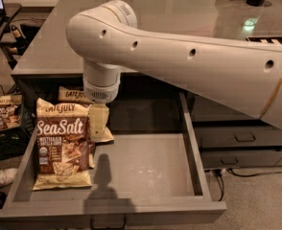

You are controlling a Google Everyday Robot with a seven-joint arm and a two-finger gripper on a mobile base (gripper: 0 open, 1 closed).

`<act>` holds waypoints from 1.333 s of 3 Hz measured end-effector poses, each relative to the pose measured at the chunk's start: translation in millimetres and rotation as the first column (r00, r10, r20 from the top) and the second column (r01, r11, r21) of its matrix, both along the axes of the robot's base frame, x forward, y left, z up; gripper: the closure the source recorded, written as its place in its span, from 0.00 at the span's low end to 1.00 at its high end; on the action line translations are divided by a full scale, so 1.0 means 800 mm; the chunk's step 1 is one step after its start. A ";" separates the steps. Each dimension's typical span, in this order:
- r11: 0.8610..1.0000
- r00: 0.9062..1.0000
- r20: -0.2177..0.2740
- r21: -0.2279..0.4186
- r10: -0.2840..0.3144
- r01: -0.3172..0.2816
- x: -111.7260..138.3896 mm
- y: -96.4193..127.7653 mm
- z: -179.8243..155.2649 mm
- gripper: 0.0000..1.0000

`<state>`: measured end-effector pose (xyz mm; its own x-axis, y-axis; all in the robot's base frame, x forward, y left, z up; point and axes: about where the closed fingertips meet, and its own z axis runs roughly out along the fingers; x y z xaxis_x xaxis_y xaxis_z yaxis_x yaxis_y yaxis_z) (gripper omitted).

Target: Pick brown chip bag from top drawer and place on counter

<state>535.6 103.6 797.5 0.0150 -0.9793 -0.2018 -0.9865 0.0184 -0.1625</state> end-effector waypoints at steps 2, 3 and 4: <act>0.997 0.997 0.003 0.029 0.072 -0.072 0.007 0.065 -0.032 0.00; 0.995 0.995 -0.013 0.039 0.095 -0.094 0.016 0.090 -0.044 0.00; 0.992 0.993 -0.030 0.046 0.118 -0.117 0.024 0.109 -0.052 0.00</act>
Offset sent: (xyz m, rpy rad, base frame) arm 0.0120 0.0900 -0.0400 0.0407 0.0015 0.1212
